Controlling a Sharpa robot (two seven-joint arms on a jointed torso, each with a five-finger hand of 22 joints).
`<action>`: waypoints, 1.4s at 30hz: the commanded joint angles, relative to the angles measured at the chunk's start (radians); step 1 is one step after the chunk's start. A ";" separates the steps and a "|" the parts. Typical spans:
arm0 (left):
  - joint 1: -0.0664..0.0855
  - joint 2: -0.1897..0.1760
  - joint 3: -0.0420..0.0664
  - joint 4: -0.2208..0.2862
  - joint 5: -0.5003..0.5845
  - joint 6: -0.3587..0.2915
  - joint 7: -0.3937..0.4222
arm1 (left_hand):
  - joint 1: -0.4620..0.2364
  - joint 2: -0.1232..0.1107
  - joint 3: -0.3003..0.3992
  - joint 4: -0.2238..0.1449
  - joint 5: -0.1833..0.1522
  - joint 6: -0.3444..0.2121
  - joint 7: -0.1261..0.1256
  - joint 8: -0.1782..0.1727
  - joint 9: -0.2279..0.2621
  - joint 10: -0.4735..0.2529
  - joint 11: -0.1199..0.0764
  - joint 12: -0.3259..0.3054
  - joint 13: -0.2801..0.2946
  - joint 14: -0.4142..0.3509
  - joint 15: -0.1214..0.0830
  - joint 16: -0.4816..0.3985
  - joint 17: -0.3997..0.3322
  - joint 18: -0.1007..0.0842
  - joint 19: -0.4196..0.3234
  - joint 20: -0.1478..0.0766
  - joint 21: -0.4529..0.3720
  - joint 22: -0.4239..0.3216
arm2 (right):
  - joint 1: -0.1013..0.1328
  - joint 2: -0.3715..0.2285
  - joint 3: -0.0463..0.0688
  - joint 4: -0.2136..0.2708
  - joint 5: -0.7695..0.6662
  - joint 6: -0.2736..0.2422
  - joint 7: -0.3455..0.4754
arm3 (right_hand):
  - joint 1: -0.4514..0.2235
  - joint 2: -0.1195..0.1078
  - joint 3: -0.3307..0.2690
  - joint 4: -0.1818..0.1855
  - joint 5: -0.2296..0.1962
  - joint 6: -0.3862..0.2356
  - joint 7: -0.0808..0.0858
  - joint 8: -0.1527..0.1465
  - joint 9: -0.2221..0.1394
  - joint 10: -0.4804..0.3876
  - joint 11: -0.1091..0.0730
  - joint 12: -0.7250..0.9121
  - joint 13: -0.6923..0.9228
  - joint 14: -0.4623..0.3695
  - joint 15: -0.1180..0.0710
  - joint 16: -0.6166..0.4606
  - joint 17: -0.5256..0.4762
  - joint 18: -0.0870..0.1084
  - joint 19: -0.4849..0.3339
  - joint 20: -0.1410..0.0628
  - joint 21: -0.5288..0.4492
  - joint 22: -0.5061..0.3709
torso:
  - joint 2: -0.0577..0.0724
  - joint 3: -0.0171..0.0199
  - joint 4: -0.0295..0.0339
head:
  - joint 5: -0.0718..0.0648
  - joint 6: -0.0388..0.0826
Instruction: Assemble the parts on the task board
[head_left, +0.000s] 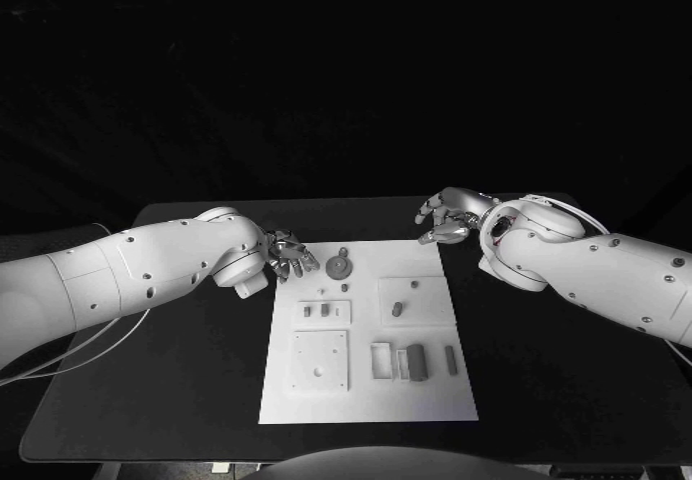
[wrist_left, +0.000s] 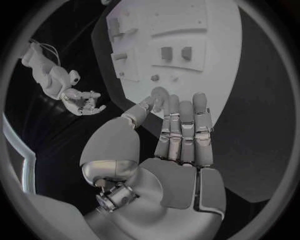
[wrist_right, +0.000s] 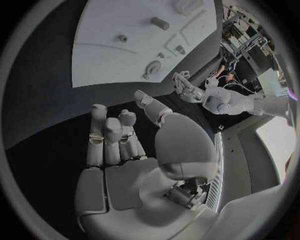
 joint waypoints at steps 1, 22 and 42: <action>-0.001 0.006 -0.007 0.007 0.132 -0.063 0.206 | 0.050 0.013 0.032 -0.052 0.010 -0.038 0.021 -0.011 -0.018 -0.041 0.039 -0.073 -0.045 -0.034 0.048 -0.084 -0.039 0.005 -0.044 0.041 -0.071 -0.048 | -0.001 0.000 0.000 -0.001 -0.003 0.013 0.006 | 0.001 -0.006 -0.003 0.000 0.001 0.031 0.030 -0.005 -0.002 -0.053 0.037 0.006 -0.002 -0.007 0.003 0.000 -0.001 0.008 -0.005 -0.002 -0.006 0.017 | -0.001 0.0016 0.0012 | 0.001 0.001; -0.028 0.062 -0.090 0.012 -0.512 -0.296 0.524 | 0.232 -0.076 0.028 -0.066 -0.027 -0.068 0.006 -0.083 -0.122 -0.026 0.095 -0.433 -0.211 0.007 0.093 -0.181 -0.024 0.045 -0.003 0.091 -0.150 -0.087 | -0.003 0.003 0.000 -0.006 -0.002 0.009 0.007 | 0.000 -0.005 -0.003 0.001 0.001 0.031 0.030 -0.006 -0.002 -0.053 0.037 0.006 -0.002 -0.007 0.004 0.000 -0.001 0.008 -0.005 -0.001 -0.005 0.017 | 0.001 -0.0010 0.0004 | -0.011 0.011; -0.075 0.107 -0.091 -0.076 -0.624 -0.275 0.604 | 0.280 -0.107 0.023 -0.065 -0.018 -0.037 0.001 -0.096 -0.155 0.060 0.056 -0.498 -0.216 0.198 0.048 0.100 0.122 0.121 0.232 0.044 0.060 0.083 | -0.006 0.004 0.000 -0.006 -0.002 0.013 0.010 | -0.002 -0.003 -0.003 0.001 0.001 0.030 0.031 -0.006 -0.002 -0.053 0.038 0.007 -0.002 -0.006 0.004 0.000 -0.001 0.008 -0.004 -0.001 -0.005 0.017 | 0.001 -0.0010 -0.0005 | -0.015 0.006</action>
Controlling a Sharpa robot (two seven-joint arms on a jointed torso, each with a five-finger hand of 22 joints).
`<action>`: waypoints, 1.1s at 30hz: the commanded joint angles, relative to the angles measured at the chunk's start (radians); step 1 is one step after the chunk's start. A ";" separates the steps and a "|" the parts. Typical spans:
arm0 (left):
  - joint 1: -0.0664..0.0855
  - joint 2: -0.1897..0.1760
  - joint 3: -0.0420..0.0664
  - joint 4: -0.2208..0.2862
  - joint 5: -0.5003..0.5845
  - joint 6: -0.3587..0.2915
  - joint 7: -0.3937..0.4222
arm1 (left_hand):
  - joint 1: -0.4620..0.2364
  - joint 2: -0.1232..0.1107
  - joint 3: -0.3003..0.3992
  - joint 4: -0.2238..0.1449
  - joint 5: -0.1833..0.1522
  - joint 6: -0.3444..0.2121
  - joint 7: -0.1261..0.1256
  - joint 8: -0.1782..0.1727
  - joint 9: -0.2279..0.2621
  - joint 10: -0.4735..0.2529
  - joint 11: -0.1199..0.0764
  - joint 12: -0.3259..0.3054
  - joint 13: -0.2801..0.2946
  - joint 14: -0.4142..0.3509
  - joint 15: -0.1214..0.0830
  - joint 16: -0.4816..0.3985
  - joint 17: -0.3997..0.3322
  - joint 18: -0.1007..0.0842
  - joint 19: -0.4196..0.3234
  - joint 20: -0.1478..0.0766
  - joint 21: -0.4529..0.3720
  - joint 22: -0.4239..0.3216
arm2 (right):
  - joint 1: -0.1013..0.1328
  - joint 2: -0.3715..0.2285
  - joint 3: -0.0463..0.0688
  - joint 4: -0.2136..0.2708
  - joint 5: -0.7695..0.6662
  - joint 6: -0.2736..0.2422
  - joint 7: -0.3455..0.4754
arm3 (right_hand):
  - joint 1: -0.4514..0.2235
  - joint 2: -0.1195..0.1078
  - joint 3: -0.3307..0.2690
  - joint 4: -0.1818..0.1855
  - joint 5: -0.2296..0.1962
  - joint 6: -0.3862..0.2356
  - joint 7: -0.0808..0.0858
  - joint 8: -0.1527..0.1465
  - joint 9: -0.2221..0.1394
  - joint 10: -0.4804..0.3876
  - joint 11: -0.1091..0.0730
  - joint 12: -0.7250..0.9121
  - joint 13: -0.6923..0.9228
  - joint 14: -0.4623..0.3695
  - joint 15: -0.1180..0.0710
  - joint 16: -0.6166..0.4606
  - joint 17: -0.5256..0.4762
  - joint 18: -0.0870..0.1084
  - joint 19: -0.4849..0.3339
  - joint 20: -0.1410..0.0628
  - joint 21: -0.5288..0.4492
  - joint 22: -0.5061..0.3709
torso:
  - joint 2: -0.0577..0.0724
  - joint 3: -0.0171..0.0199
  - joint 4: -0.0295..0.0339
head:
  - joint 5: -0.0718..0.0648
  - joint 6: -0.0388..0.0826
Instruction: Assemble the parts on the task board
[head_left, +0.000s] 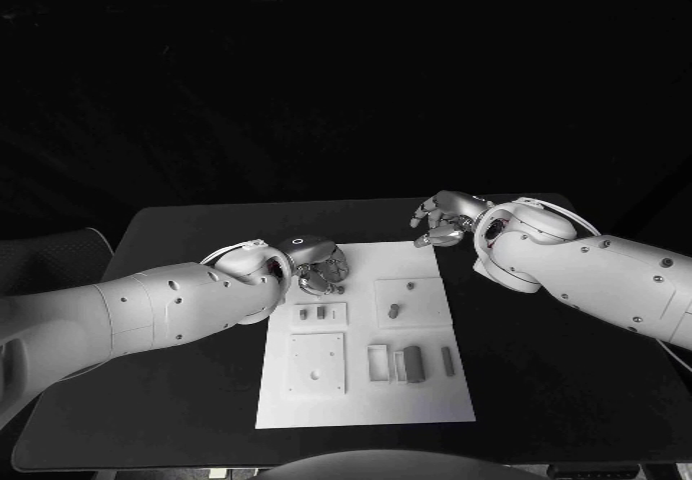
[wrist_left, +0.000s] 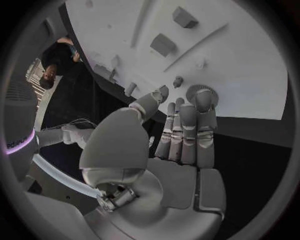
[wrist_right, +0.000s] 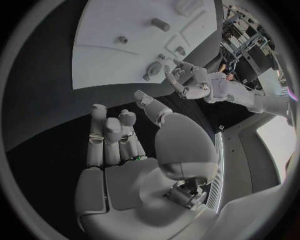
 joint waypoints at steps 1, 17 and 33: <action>-0.002 0.006 0.001 -0.006 -0.046 -0.010 0.038 | 0.008 -0.004 -0.005 0.000 -0.002 -0.004 -0.002 -0.010 -0.005 0.002 0.003 -0.016 -0.001 0.029 -0.001 0.031 0.009 0.100 0.030 -0.003 0.029 0.027 | -0.001 0.001 0.000 0.001 -0.003 0.012 0.008 | -0.002 -0.003 -0.003 0.001 0.001 0.030 0.031 -0.006 -0.002 -0.053 0.038 0.005 -0.001 -0.003 0.001 0.000 -0.002 0.014 -0.004 -0.001 -0.005 0.017 | 0.000 0.0001 0.0001 | -0.002 -0.002; -0.007 0.025 0.001 -0.032 -0.070 0.015 0.036 | -0.008 0.012 0.000 0.008 0.037 0.007 -0.012 -0.007 -0.010 -0.011 -0.007 -0.054 -0.007 0.086 -0.011 0.051 0.001 0.121 0.068 -0.009 0.079 0.025 | -0.001 0.000 0.000 0.006 -0.003 0.012 0.007 | -0.003 -0.002 -0.003 0.001 0.001 0.030 0.031 -0.006 -0.002 -0.053 0.038 0.006 -0.002 -0.002 0.001 0.001 -0.002 0.014 -0.004 -0.001 -0.005 0.017 | 0.000 0.0002 -0.0001 | -0.002 -0.002; -0.028 0.054 0.001 -0.073 -0.087 0.019 0.032 | -0.014 0.035 0.004 0.005 0.041 0.040 -0.007 0.008 -0.008 0.020 -0.009 -0.052 -0.001 0.088 -0.013 0.052 -0.003 0.121 0.062 -0.012 0.092 0.024 | -0.001 -0.001 0.000 0.012 -0.003 0.013 0.006 | -0.003 -0.001 -0.003 0.001 0.001 0.030 0.031 -0.006 -0.002 -0.053 0.038 0.006 -0.002 -0.002 0.001 0.001 -0.002 0.014 -0.003 -0.002 -0.005 0.017 | 0.000 0.0011 0.0004 | -0.009 -0.005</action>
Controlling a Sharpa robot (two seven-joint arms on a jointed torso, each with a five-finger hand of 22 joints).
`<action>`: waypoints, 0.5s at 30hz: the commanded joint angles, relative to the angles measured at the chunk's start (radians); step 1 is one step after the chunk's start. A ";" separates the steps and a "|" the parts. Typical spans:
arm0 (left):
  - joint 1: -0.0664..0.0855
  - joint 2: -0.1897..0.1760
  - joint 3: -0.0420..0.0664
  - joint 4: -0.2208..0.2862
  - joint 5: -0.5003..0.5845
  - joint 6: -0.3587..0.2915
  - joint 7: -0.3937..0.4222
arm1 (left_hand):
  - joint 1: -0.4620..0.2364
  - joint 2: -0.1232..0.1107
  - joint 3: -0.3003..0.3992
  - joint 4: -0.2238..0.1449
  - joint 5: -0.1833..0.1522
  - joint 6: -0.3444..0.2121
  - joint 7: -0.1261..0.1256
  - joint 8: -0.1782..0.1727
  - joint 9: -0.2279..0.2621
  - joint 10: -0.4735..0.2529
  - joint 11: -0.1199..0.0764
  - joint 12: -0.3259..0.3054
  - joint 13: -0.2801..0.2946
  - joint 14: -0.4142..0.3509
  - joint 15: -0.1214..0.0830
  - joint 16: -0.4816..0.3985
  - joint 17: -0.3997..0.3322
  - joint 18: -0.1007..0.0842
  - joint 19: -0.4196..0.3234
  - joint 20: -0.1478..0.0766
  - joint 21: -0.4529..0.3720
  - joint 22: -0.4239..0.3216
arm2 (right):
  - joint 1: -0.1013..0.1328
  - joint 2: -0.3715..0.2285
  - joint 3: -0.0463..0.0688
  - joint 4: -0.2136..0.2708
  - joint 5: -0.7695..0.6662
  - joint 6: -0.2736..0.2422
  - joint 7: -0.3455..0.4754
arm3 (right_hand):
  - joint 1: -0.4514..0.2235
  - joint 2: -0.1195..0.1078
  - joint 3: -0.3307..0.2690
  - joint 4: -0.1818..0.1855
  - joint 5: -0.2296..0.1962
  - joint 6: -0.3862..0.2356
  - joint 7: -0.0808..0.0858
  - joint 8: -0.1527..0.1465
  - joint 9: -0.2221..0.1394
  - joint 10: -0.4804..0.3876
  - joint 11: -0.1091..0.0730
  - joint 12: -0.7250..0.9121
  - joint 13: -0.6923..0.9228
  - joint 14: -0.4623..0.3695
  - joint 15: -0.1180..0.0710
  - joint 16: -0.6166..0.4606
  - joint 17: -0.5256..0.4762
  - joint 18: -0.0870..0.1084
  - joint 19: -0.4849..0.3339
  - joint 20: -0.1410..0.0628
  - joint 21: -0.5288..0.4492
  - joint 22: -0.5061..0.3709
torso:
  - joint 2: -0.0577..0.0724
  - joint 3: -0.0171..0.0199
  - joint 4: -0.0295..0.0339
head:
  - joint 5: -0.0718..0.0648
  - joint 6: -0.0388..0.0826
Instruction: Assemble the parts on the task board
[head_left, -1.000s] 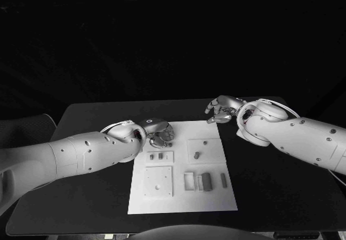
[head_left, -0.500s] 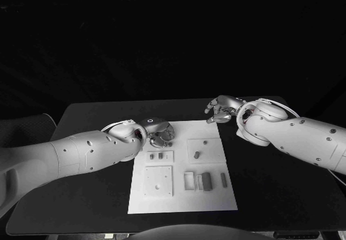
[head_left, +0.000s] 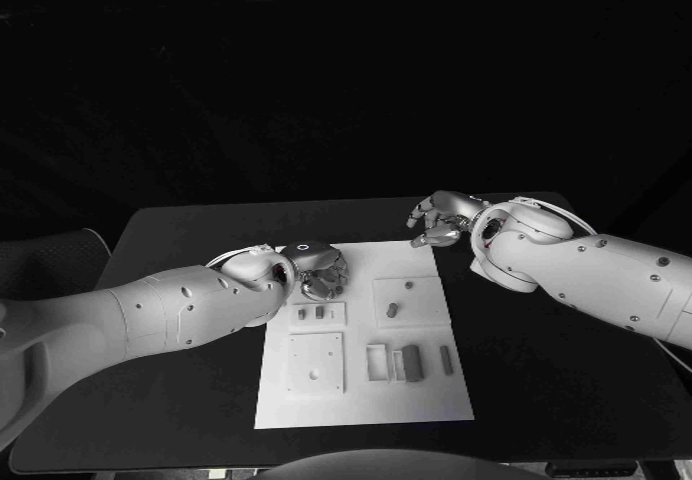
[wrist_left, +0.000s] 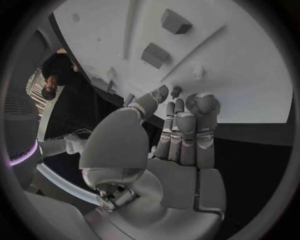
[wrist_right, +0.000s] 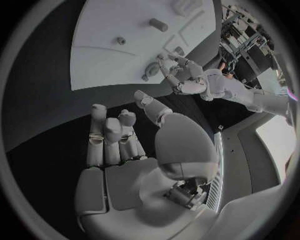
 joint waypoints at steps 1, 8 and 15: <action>-0.002 0.006 0.001 -0.003 -0.010 0.010 0.008 | 0.000 0.012 0.005 -0.002 -0.004 0.008 0.004 0.007 0.000 0.009 -0.001 -0.002 0.002 0.005 0.004 0.006 -0.002 0.114 -0.002 -0.005 0.005 0.024 | -0.001 0.000 0.000 0.004 -0.003 0.012 0.005 | -0.003 -0.001 -0.003 0.001 0.001 0.032 0.029 -0.006 -0.001 -0.049 0.034 0.004 -0.001 -0.002 0.001 0.001 -0.002 0.016 -0.003 -0.002 -0.005 0.017 | 0.000 0.0007 0.0007 | -0.003 -0.004; -0.007 0.015 0.001 -0.017 -0.010 0.002 0.005 | 0.003 0.016 0.008 -0.004 -0.005 0.009 0.009 0.007 -0.001 0.016 0.002 -0.001 0.003 0.006 0.006 0.007 -0.002 0.115 -0.002 -0.004 0.008 0.024 | -0.001 0.000 0.000 0.004 -0.003 0.012 0.005 | -0.003 -0.001 -0.003 0.001 0.001 0.031 0.029 -0.006 -0.001 -0.049 0.034 0.004 -0.001 -0.002 0.001 0.001 -0.002 0.016 -0.003 -0.002 -0.005 0.017 | 0.000 0.0001 0.0002 | -0.004 -0.004; -0.011 0.020 0.001 -0.039 -0.010 -0.009 0.006 | 0.003 0.020 0.010 -0.003 -0.006 0.009 0.016 0.005 -0.002 0.019 0.006 -0.002 0.004 0.006 0.010 0.008 -0.003 0.117 -0.003 -0.001 0.010 0.023 | -0.001 0.000 0.000 0.006 -0.003 0.011 0.006 | -0.004 -0.001 -0.003 0.001 0.001 0.031 0.029 -0.006 -0.001 -0.049 0.034 0.005 -0.001 -0.002 0.001 0.001 -0.002 0.016 -0.002 -0.002 -0.005 0.017 | 0.000 -0.0001 0.0009 | -0.010 -0.004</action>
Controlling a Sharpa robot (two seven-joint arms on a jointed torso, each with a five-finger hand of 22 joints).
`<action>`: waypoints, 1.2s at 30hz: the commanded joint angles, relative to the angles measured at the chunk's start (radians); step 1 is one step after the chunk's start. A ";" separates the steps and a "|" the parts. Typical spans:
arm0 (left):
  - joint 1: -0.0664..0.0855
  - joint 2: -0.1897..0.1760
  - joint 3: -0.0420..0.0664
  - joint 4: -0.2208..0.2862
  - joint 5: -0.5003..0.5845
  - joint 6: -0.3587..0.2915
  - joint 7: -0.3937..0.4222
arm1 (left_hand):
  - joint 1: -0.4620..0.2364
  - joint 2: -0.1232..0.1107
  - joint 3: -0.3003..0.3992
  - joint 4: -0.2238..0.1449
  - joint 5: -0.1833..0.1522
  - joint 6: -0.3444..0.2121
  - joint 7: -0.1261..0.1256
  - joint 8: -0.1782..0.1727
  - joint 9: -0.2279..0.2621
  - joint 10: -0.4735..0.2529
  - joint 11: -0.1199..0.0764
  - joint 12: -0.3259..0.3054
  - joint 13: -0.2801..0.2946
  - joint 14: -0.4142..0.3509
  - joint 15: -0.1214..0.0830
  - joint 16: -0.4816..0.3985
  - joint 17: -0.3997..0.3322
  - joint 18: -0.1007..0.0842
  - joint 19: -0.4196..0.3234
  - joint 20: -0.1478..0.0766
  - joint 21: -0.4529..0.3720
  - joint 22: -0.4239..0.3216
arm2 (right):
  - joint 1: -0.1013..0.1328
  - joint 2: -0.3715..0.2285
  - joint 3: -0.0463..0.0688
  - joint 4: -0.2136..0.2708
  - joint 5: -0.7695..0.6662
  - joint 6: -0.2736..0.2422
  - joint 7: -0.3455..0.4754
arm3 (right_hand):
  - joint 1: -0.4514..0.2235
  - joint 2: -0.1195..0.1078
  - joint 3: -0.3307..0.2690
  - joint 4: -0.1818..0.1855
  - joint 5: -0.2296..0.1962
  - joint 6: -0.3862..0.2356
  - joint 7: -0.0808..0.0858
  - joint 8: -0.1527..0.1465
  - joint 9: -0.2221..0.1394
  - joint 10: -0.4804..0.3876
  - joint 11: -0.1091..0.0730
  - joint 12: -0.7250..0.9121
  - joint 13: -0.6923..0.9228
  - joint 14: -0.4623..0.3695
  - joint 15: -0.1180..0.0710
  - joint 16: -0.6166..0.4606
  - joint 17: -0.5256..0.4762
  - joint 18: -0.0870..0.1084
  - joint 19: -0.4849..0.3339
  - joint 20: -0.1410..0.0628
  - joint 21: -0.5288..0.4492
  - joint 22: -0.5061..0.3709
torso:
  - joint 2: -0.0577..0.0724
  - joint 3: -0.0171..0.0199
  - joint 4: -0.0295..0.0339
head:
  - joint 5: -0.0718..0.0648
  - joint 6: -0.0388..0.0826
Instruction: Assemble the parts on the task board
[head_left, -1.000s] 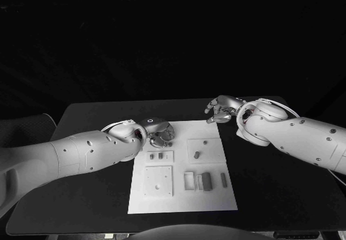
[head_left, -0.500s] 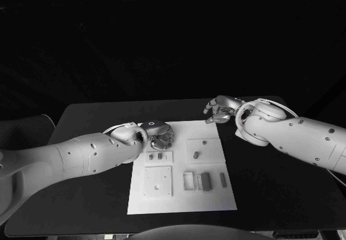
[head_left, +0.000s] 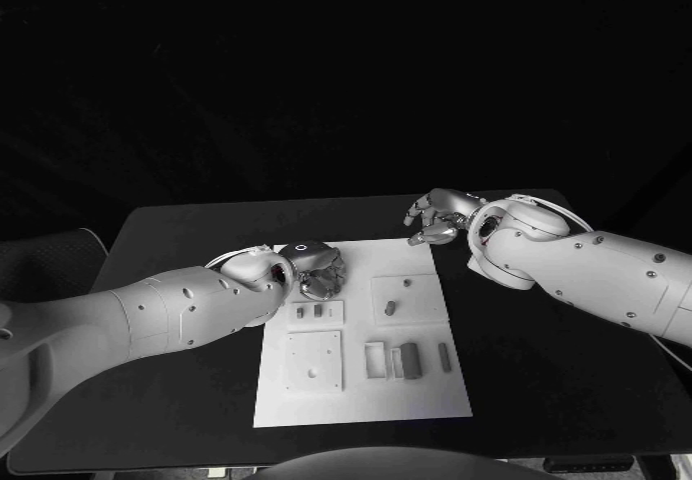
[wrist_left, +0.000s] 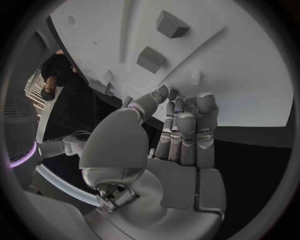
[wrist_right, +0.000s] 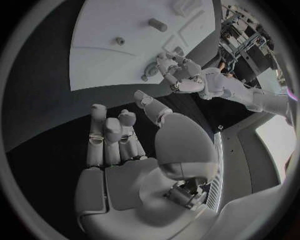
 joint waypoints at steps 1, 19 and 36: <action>0.000 0.003 0.001 -0.006 -0.006 -0.005 0.005 | 0.000 0.008 0.007 0.000 -0.006 0.001 0.009 0.001 -0.001 0.009 0.001 -0.002 0.001 0.002 0.007 0.004 -0.002 0.117 -0.004 -0.002 0.006 0.023 | 0.000 0.001 0.000 0.002 -0.003 0.011 0.006 | -0.004 -0.001 -0.003 0.001 0.001 0.031 0.029 -0.006 -0.001 -0.049 0.034 0.005 -0.001 -0.002 0.001 0.001 -0.002 0.016 -0.002 -0.002 -0.005 0.017 | -0.001 -0.0003 0.0001 | -0.002 0.001; -0.008 0.015 0.001 -0.018 -0.005 0.002 0.001 | -0.004 0.011 0.008 0.001 -0.009 0.005 0.014 0.001 -0.002 0.018 0.005 -0.001 0.005 0.000 0.010 0.005 -0.002 0.120 -0.007 0.002 0.008 0.023 | 0.000 0.003 0.000 0.003 -0.003 0.013 0.006 | -0.005 0.000 -0.003 0.001 0.001 0.031 0.029 -0.006 -0.002 -0.049 0.035 0.005 -0.001 -0.001 0.001 0.002 -0.002 0.016 -0.002 -0.002 -0.005 0.017 | -0.001 0.0006 0.0000 | 0.002 0.001; -0.011 0.023 0.001 -0.021 -0.005 0.019 -0.006 | -0.009 0.019 0.011 0.002 -0.010 0.017 0.018 0.006 -0.002 0.034 0.005 0.003 0.010 -0.003 0.011 0.006 -0.004 0.123 -0.010 0.004 0.011 0.023 | 0.000 0.004 0.000 0.005 -0.003 0.013 0.005 | -0.005 0.000 -0.002 0.001 0.001 0.031 0.029 -0.006 -0.002 -0.049 0.035 0.006 -0.002 -0.001 0.001 0.002 -0.002 0.016 -0.002 -0.002 -0.005 0.017 | -0.001 0.0004 0.0000 | -0.009 0.000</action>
